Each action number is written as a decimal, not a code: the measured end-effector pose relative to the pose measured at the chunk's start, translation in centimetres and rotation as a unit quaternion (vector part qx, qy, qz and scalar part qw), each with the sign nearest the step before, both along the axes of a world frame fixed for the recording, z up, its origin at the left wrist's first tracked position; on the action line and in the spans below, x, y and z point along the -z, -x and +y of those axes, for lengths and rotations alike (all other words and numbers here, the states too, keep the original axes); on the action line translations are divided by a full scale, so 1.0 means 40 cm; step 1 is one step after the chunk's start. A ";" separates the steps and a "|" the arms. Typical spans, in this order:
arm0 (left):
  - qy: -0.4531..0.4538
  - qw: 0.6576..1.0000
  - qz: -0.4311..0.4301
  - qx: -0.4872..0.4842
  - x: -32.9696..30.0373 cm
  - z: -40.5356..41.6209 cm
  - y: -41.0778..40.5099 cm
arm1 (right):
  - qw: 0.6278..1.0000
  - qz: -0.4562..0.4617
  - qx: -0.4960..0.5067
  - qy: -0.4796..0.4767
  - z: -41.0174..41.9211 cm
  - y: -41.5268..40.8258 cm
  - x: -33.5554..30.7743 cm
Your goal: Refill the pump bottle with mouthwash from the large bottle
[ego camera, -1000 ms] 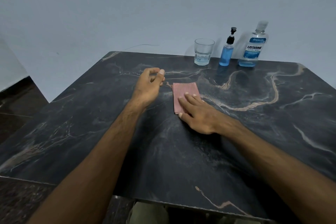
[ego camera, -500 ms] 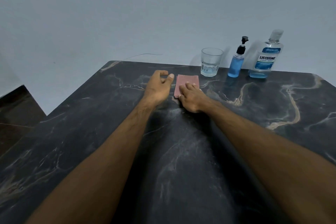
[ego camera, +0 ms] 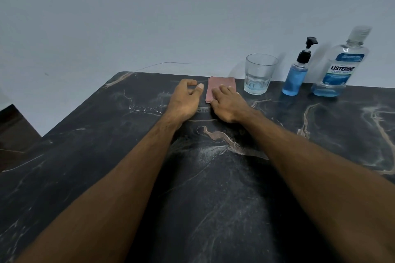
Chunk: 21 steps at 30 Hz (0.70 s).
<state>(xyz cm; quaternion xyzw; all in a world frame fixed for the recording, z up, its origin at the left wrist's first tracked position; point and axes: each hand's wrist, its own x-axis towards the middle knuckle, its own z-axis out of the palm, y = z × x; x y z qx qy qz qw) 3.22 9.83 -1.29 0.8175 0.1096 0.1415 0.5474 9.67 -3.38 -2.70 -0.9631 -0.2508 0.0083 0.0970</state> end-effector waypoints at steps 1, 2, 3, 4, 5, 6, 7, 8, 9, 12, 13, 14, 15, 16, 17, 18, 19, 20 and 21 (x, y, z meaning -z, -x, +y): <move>0.000 1.000 0.000 -0.001 0.002 0.001 -0.004 | 1.000 -0.004 0.000 -0.001 0.000 -0.002 0.001; 0.001 1.000 -0.001 -0.001 0.004 0.002 -0.007 | 1.000 -0.006 0.000 -0.003 -0.001 -0.004 0.002; 0.001 1.000 -0.001 0.000 0.004 0.002 -0.007 | 1.000 -0.007 0.000 -0.002 -0.002 -0.004 0.003; 0.001 1.000 -0.001 0.000 0.004 0.002 -0.007 | 1.000 -0.007 -0.001 -0.002 -0.002 -0.005 0.005; 0.001 1.000 -0.001 0.000 0.004 0.001 -0.006 | 1.000 -0.006 0.000 -0.003 -0.002 -0.004 0.006; 0.000 1.000 -0.003 -0.001 0.005 0.000 -0.005 | 1.000 -0.007 0.001 -0.005 -0.003 -0.004 0.008; 0.001 1.000 -0.003 -0.003 0.005 -0.001 -0.001 | 1.000 -0.005 0.004 -0.005 -0.002 -0.002 0.008; 0.002 1.000 -0.006 -0.004 0.005 -0.004 0.004 | 1.000 -0.005 0.005 -0.006 -0.002 -0.001 0.010; 0.002 1.000 -0.008 -0.004 0.004 -0.007 0.011 | 1.000 -0.003 0.006 -0.005 -0.003 0.002 0.009; -0.010 1.000 -0.013 -0.003 0.003 -0.013 0.037 | 1.000 0.007 -0.001 -0.018 -0.012 0.019 0.002; -0.026 1.000 -0.016 -0.003 -0.001 -0.016 0.051 | 1.000 0.011 -0.002 -0.026 -0.018 0.029 -0.002; -0.050 0.998 -0.025 -0.005 -0.003 -0.021 0.064 | 0.999 0.012 -0.001 -0.034 -0.027 0.041 -0.004; -0.080 0.996 -0.031 -0.006 -0.007 -0.028 0.081 | 0.999 0.014 -0.001 -0.040 -0.039 0.059 -0.006; -0.106 0.994 -0.036 -0.006 -0.006 -0.038 0.099 | 0.999 0.012 0.001 -0.045 -0.054 0.077 -0.006; -0.122 0.992 -0.037 0.000 -0.011 -0.052 0.121 | 0.999 0.012 0.007 -0.050 -0.072 0.099 -0.009; -0.135 0.990 -0.042 0.010 -0.011 -0.066 0.139 | 0.998 0.011 0.012 -0.059 -0.093 0.119 -0.009; -0.146 0.988 -0.041 0.021 -0.013 -0.082 0.163 | 0.997 0.013 0.020 -0.070 -0.115 0.145 -0.010; -0.156 0.986 -0.045 0.027 -0.016 -0.099 0.185 | 0.996 0.012 0.030 -0.079 -0.142 0.168 -0.011; -0.171 0.983 -0.049 0.033 -0.020 -0.118 0.215 | 0.996 0.011 0.044 -0.081 -0.170 0.194 -0.016</move>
